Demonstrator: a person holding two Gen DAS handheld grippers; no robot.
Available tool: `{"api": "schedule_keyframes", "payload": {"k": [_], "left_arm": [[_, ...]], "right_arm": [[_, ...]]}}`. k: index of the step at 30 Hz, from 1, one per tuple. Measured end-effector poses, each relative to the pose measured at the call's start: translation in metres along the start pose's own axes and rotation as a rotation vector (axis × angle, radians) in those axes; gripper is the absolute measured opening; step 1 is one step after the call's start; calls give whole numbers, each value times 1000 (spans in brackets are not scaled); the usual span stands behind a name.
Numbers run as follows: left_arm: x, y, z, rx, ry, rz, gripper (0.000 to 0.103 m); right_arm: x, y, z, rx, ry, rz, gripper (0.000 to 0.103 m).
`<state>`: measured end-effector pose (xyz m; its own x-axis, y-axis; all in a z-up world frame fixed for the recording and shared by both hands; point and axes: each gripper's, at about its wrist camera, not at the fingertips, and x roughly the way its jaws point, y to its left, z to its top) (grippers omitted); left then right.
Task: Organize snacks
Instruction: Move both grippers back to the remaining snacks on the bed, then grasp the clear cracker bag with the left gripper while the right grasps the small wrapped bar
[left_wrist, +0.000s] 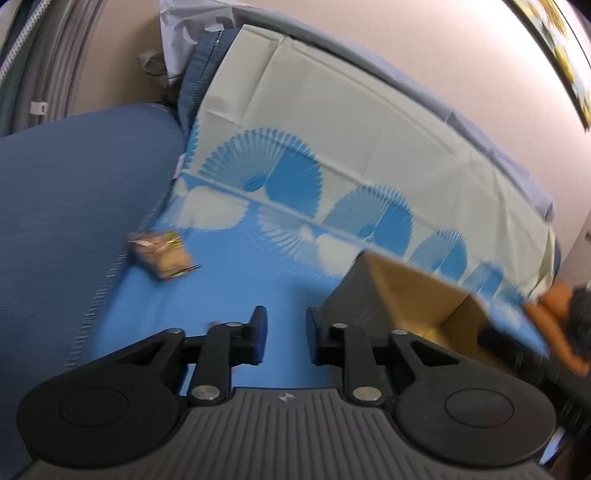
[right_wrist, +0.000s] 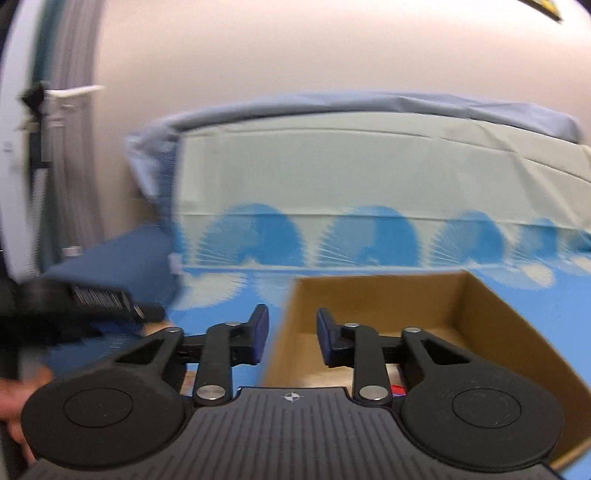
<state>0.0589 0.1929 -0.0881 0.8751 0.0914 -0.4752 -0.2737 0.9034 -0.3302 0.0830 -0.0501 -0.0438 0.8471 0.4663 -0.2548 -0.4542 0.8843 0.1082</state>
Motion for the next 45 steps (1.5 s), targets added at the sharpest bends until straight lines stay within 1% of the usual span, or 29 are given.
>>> {"api": "schedule_keyframes", "payload": {"k": [2, 3, 5, 6, 7, 9, 11, 12, 13, 14, 16, 18, 21, 23, 24, 25, 26, 30, 35, 38, 41, 43, 44, 45], "left_arm": [[-10, 15, -10, 56, -21, 43, 23], [-15, 22, -14, 68, -38, 69, 23], [-28, 39, -28, 81, -100, 187, 19], [-31, 45, -34, 77, -106, 235, 13], [-32, 53, -36, 37, -97, 251, 12], [-40, 58, -33, 16, -138, 244, 12], [-37, 61, -33, 4, -121, 250, 12], [-36, 65, -33, -8, -112, 251, 12], [-37, 68, -33, -17, -113, 248, 12], [-37, 67, -32, -16, -116, 242, 12], [-38, 69, -32, -10, -118, 238, 12], [-39, 67, -31, -12, -120, 233, 12], [-39, 64, -32, -10, -123, 228, 12], [-40, 64, -33, -10, -124, 224, 12], [-41, 64, -34, -10, -125, 222, 12], [-40, 64, -33, -11, -126, 219, 12], [-40, 64, -33, -12, -127, 217, 12], [-40, 64, -32, -16, -124, 206, 12], [-37, 66, -30, -34, -111, 179, 12], [-29, 66, -27, -43, -88, 176, 12], [-13, 70, -19, -87, -49, 168, 12], [2, 71, -11, -108, -23, 174, 13], [10, 71, -6, -124, -8, 177, 13], [19, 73, -1, -145, 4, 179, 15]], "right_arm": [[6, 16, 0, -7, 18, 66, 28], [9, 25, -1, -11, 30, 85, 28], [21, 41, -2, -7, 60, 113, 28], [30, 48, -3, 6, 80, 120, 28], [41, 55, -4, 24, 101, 121, 28], [64, 70, -11, 44, 143, 112, 28], [93, 83, -17, 56, 197, 99, 28], [110, 88, -22, 68, 230, 97, 31], [125, 94, -27, 72, 266, 92, 38], [142, 100, -33, 75, 301, 86, 42], [169, 110, -43, 67, 350, 60, 61], [186, 116, -53, 57, 379, 43, 65], [210, 125, -65, 33, 439, 44, 65], [222, 131, -74, -3, 475, 38, 60], [226, 133, -78, -22, 501, 28, 44], [226, 134, -79, -43, 490, 12, 24], [224, 134, -78, -58, 488, 12, 19], [200, 122, -69, -65, 509, 39, 18], [131, 108, -52, -134, 526, 121, 18], [93, 98, -48, -133, 538, 162, 18], [79, 93, -59, -122, 536, 173, 18], [81, 96, -74, -130, 516, 163, 18], [85, 98, -81, -132, 517, 156, 18], [90, 99, -85, -119, 530, 147, 18]]}}
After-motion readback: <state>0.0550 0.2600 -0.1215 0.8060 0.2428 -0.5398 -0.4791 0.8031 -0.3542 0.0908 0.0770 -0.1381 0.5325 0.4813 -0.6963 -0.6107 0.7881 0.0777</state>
